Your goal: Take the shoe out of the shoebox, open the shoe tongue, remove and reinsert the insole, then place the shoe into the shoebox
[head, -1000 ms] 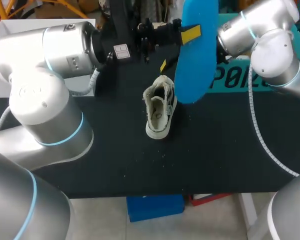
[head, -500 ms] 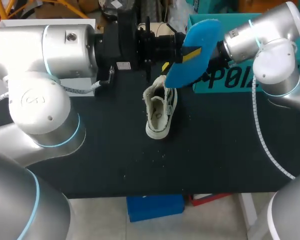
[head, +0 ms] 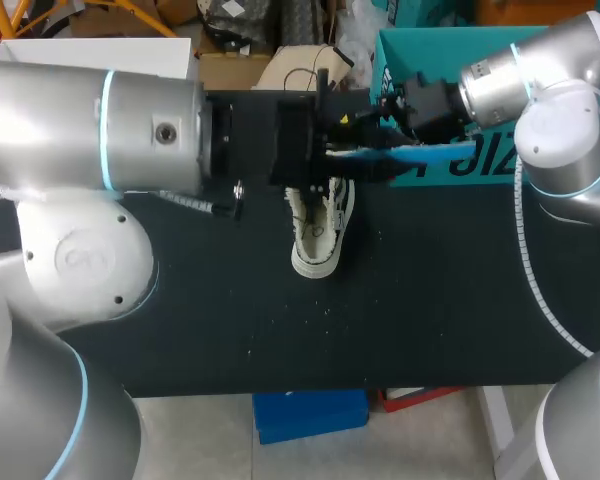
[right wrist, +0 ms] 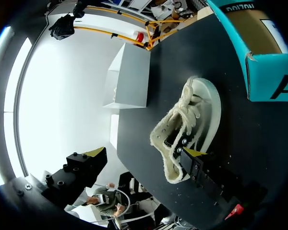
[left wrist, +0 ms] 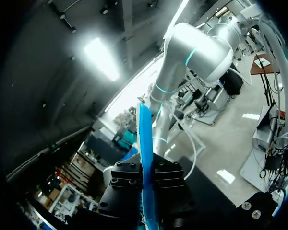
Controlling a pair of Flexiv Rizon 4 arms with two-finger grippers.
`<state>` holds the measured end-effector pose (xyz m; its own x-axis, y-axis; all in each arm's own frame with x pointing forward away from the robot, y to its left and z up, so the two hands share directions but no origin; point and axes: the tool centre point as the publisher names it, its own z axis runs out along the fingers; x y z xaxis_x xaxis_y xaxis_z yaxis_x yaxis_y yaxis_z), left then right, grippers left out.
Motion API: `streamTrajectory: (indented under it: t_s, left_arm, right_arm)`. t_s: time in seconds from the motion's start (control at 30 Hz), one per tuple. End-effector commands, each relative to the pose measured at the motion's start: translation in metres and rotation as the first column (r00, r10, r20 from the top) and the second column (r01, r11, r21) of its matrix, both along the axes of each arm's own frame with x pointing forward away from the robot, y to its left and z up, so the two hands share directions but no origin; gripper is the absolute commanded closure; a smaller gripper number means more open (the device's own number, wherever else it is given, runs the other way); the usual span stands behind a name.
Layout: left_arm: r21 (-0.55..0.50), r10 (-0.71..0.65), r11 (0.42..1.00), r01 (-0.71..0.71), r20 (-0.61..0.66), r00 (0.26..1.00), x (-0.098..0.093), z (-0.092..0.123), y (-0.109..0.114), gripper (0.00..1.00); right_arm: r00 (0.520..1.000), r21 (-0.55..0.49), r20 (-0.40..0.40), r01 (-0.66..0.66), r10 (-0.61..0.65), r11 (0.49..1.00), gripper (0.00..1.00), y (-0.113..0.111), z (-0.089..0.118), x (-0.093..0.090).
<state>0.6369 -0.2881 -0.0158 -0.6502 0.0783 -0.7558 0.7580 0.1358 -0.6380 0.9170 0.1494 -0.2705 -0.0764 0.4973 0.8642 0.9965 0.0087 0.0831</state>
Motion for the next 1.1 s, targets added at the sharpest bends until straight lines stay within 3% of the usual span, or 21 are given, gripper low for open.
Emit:
streamTrajectory:
  t_s: [0.03,0.53,0.57,0.9,1.1]
  left_arm:
    - [0.045,0.060,0.995,-0.090,0.458,0.887,-0.014,-0.038,0.003,1.00]
    - [0.045,0.060,0.995,-0.090,0.458,0.887,-0.014,-0.038,0.003,1.00]
    - [0.045,0.047,0.996,-0.081,0.507,0.861,-0.014,-0.039,0.001,1.00]
    - [0.001,0.063,0.997,-0.079,0.601,0.796,-0.002,-0.121,0.018,1.00]
    - [-0.095,0.100,0.994,-0.048,0.676,0.730,0.010,-0.157,0.032,1.00]
  right_arm:
    - [1.000,0.048,0.020,0.020,-0.021,0.999,0.00,-0.005,-0.002,-0.008]
    - [1.000,0.048,0.020,0.020,-0.021,0.999,0.00,-0.005,-0.002,-0.008]
    - [1.000,0.048,0.020,0.020,-0.021,0.999,0.00,-0.005,-0.002,-0.008]
    - [1.000,0.048,0.020,0.020,-0.021,0.999,0.00,-0.005,-0.002,-0.008]
    - [1.000,0.048,0.020,0.020,-0.021,0.999,0.00,-0.005,-0.002,-0.008]
